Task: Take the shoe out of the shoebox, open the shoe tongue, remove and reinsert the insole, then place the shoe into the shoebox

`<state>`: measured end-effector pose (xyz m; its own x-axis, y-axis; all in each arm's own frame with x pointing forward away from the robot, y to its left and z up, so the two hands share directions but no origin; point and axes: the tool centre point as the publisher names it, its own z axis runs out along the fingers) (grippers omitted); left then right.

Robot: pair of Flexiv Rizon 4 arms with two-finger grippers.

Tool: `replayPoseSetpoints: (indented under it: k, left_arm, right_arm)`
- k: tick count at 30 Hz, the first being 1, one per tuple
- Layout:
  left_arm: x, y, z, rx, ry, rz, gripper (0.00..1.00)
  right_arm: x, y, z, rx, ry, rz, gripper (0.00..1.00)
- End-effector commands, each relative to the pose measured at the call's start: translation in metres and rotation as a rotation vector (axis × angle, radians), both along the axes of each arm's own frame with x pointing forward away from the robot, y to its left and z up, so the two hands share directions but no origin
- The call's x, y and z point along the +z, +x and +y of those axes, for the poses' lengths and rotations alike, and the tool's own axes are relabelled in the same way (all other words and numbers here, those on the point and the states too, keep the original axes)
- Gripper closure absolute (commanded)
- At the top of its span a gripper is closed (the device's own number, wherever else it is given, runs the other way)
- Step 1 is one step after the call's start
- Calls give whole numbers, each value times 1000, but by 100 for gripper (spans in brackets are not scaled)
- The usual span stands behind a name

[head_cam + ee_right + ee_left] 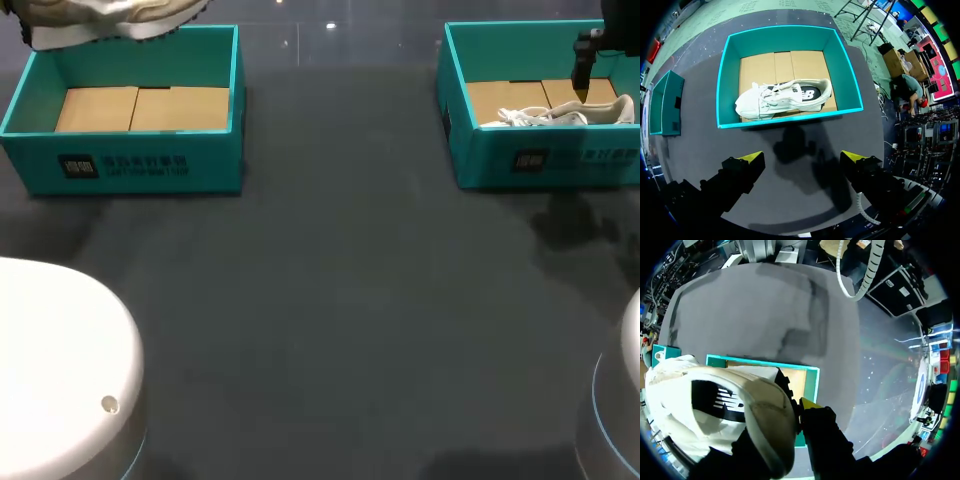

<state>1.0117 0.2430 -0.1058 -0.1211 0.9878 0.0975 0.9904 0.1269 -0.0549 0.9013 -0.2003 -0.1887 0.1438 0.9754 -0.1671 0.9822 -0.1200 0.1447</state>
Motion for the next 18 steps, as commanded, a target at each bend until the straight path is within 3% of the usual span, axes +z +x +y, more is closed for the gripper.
replayPoseSetpoints:
  k: [1, 9, 18]
  left_arm:
    - [7, -76, -15, -37, 32, -215, 100]
    - [-3, -145, -49, -96, 33, -213, 100]
    - [-16, -207, -87, -125, 51, -224, 100]
  right_arm:
    - [0, 0, 0, -1, -1, -1, 0]
    - [0, 0, 0, -1, -1, -1, 0]
    - [0, 0, 0, -1, -1, -1, 0]
